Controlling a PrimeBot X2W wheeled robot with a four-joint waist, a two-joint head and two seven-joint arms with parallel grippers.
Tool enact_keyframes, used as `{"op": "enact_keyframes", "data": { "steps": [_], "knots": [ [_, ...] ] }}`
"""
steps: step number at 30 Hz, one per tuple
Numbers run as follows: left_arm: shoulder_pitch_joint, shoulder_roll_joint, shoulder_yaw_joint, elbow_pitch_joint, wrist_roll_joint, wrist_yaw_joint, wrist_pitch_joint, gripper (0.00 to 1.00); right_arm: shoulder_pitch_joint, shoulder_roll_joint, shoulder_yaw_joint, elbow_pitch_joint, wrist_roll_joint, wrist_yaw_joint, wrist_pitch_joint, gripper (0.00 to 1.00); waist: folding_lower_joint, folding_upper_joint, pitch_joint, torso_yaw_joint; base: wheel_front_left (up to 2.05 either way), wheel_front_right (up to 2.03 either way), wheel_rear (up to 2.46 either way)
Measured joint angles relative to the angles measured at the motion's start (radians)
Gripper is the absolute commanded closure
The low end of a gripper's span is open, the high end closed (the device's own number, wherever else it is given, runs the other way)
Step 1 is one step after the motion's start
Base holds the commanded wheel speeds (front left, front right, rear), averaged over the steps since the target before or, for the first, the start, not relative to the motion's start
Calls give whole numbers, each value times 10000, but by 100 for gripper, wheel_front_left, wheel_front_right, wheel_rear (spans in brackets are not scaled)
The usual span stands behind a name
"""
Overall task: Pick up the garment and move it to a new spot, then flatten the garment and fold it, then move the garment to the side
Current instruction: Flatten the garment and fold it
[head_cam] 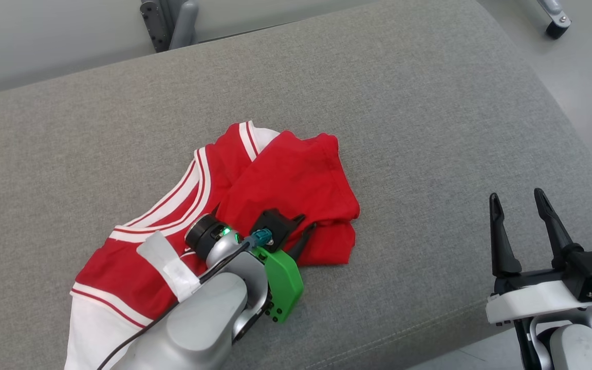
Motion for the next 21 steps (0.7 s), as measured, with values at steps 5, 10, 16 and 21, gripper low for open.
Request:
{"op": "enact_keyframes", "data": {
  "steps": [5,10,16,21],
  "knots": [
    [-52,-128,-2,132,-182,-73,-142,100,-11,0,36,-15,-12,0,2,0,0,0,58,-30,0,0,0],
    [-192,-288,-73,-393,-477,-163,-232,100,-10,-2,-4,-25,-10,0,0,0,0,0,142,-89,0,0,0],
    [-319,-435,-267,-1710,-698,56,-88,100,-41,-2,65,-23,27,0,0,0,0,0,258,-211,0,0,0],
    [-377,-466,-965,-2368,-721,466,59,100,-207,-2,207,-46,96,0,0,0,0,0,466,-388,0,0,0]
  ]
}}
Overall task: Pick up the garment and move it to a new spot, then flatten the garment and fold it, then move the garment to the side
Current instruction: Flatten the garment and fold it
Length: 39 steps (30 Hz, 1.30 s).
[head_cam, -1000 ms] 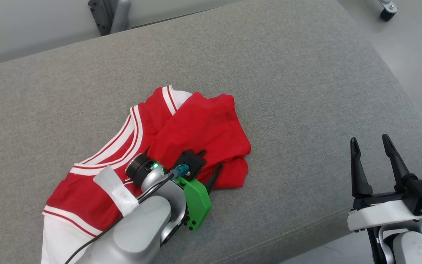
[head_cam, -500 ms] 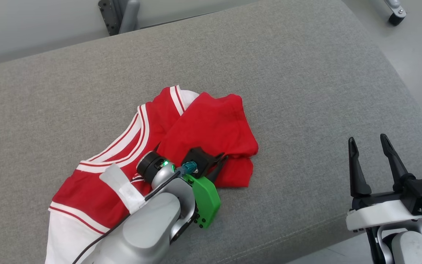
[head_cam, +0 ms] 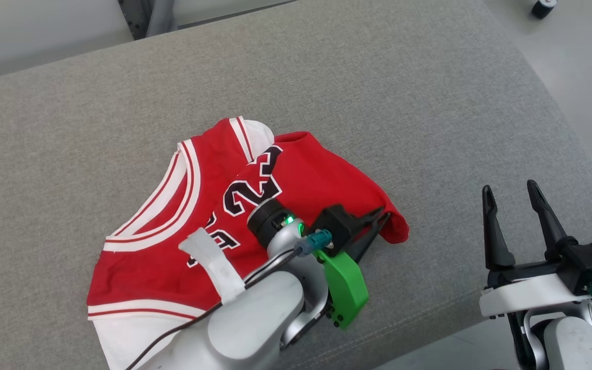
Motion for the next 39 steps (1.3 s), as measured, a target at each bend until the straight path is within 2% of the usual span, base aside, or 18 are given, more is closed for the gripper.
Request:
{"op": "enact_keyframes", "data": {
  "steps": [7,9,10,11,12,14,16,19,22,25,27,34,39],
  "knots": [
    [650,-15,-1260,755,-211,0,201,100,-72,0,36,59,96,0,2,0,0,0,378,-377,0,0,0],
    [725,-17,-1411,1068,-257,-8,104,63,-70,-4,-8,71,107,0,2,0,0,0,485,-437,0,0,0],
    [738,-15,-1469,1218,-276,-13,63,52,-70,-2,-21,71,107,0,0,0,0,0,531,-454,0,0,0],
    [741,-13,-1509,1369,-305,-27,50,34,-69,-2,-36,75,107,0,2,0,0,0,570,-460,0,0,0],
    [748,-10,-1540,1448,-376,-98,46,0,-64,-2,-69,79,105,0,2,0,0,0,591,-446,0,0,0],
    [768,-8,-1542,1455,-660,-201,52,0,-58,-6,-109,100,50,0,2,0,0,0,606,-376,0,0,0],
    [998,-2,-1241,1041,-1609,-316,81,0,-52,2,-127,102,8,0,0,0,0,0,583,-270,0,0,0],
    [1030,6,-1177,483,-1942,-336,81,0,-28,4,-188,75,-75,0,2,0,0,0,529,-127,0,0,0],
    [1002,-15,-840,-533,-2629,-270,13,0,72,2,-272,35,-253,0,0,0,0,0,391,163,0,0,0],
    [1038,81,-265,-1396,-3085,8,-151,0,191,8,-330,-79,-420,0,2,0,0,0,184,518,0,0,0],
    [1148,495,198,-1996,-3196,384,-405,0,241,8,-383,-198,-510,0,0,0,0,0,20,757,0,0,0],
    [2384,2907,1749,-3453,-3164,2128,-1193,0,616,2,-420,-690,-700,0,0,0,0,0,-689,1632,0,0,0],
    [3818,4052,2474,-3864,-2849,3091,-1501,0,959,0,-228,-761,-878,0,0,0,0,0,-1307,2184,0,0,0]
  ]
}}
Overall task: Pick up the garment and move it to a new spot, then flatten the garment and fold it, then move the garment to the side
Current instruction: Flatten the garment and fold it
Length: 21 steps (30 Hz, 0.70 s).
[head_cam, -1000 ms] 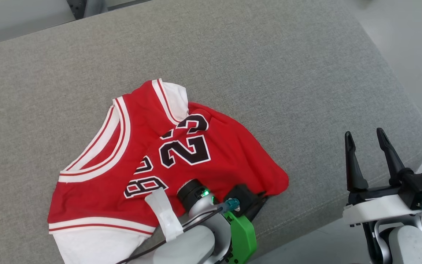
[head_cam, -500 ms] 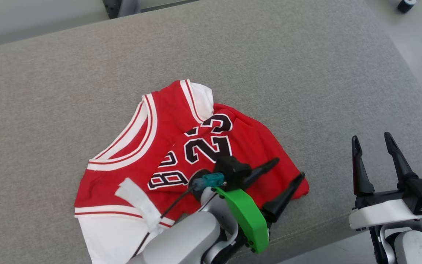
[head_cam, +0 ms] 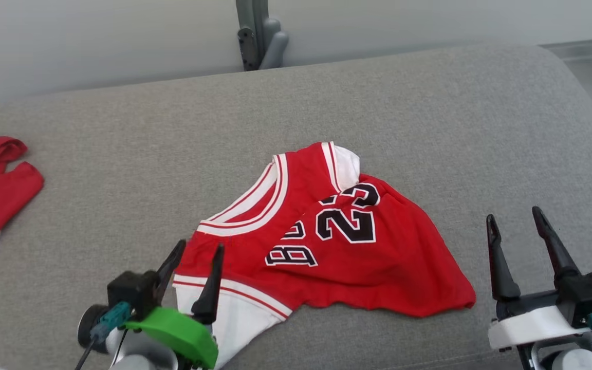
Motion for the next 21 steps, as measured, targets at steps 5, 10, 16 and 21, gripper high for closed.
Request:
{"op": "enact_keyframes", "data": {
  "steps": [5,10,16,21],
  "knots": [
    [1776,343,1187,-155,341,245,-65,0,493,-328,267,341,-138,0,0,0,0,0,-515,524,0,0,0],
    [3577,-117,3350,-31,1549,71,-73,0,778,-391,-6,746,-151,0,0,0,0,0,-908,915,0,0,0],
    [5003,-1275,5618,31,3058,-945,-77,0,967,-378,-240,1381,-209,0,0,0,0,0,-1184,1140,0,0,0],
    [5482,-2033,6713,96,4125,-2155,-77,0,1013,-345,-489,1653,-240,0,2,0,0,0,-1245,1145,0,0,0]
  ]
}}
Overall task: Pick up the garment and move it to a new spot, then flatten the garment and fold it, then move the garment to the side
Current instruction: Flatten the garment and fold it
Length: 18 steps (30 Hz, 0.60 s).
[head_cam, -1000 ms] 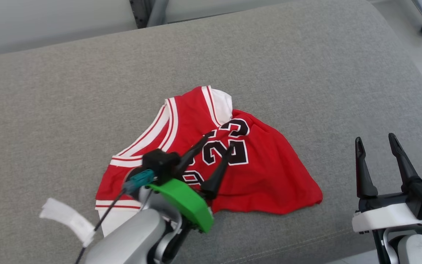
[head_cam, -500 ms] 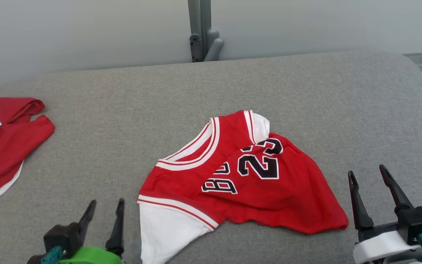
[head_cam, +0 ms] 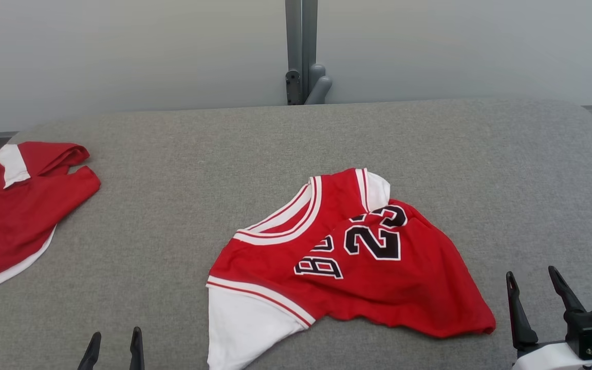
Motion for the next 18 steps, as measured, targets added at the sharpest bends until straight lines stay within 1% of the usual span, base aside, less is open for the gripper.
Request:
{"op": "enact_keyframes", "data": {
  "steps": [3,6,9,10,13,15,18],
  "knots": [
    [111,-341,468,94,529,-621,-2,0,-1,58,-107,194,19,0,-2,0,0,0,-37,-54,0,0,0],
    [111,-725,855,217,897,-1035,-2,0,-23,94,-128,334,35,0,0,0,0,0,-63,-101,0,0,0],
    [98,-955,1170,347,1202,-1310,0,0,-64,132,-36,460,100,0,-2,0,0,0,-82,-138,0,0,0],
    [69,-1112,1406,410,1317,-1427,0,0,-117,176,12,520,217,0,0,0,0,0,-83,-169,0,0,0],
    [46,-1302,1703,531,1302,-1569,-2,0,-215,140,303,560,617,0,0,0,0,0,-82,-200,0,0,0],
    [32,-1340,1588,752,1300,-1649,-4,0,-306,-36,688,826,1118,4,-2,0,0,0,-61,-223,0,0,0],
    [-2,-1212,951,1490,1350,-1735,397,0,-523,-905,1469,1682,1465,4,0,0,0,0,-15,-269,0,0,0]
  ]
}}
